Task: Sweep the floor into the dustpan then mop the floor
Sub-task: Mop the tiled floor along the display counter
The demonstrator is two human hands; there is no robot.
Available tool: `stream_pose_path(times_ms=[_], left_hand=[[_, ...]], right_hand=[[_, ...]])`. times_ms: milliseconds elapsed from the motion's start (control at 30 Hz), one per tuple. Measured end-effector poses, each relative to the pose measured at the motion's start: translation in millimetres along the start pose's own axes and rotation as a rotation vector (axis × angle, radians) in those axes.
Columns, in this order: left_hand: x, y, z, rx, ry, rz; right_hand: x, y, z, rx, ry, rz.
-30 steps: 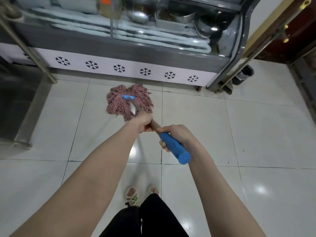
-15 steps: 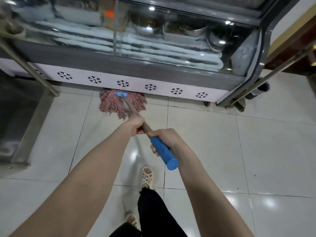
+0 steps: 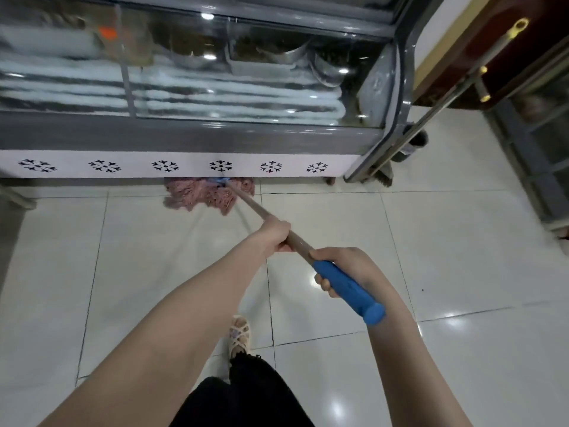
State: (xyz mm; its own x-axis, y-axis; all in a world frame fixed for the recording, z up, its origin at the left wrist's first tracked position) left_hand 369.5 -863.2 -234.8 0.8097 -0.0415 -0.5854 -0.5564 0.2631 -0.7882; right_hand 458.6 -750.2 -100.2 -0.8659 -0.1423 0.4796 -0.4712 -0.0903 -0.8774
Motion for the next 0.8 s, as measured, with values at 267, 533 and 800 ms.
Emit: stream_pose_path(times_ms=[267,533,800], left_hand=[[20.1,-19.0,96.7,0.175,0.105,0.068],[68.6,-49.2,85.1,0.087,0.141,0.091],[102.6,-71.1,48.7,-0.074,0.122,0.073]], right_hand=[[-55.6,-51.3,-29.6,-0.165,0.221,-0.095],[-108.8,-70.4,-14.9,-0.052,0.217,-0.058],[-133.5,-66.5,4.3,0.064,0.138,-0.052]])
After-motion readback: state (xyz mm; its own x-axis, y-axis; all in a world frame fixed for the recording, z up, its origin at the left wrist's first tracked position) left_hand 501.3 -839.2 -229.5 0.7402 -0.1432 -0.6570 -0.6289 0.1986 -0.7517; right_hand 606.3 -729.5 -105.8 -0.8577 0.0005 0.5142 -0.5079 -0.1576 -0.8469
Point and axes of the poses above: each hand's wrist, its own y-axis towards the middle knuckle, its own z-axis out of the palm, x = y × z, the point moved 7 cm from there along y, towards the middle knuckle, and after that the axes turned 10 degrees about x, right-handed, at the moved point
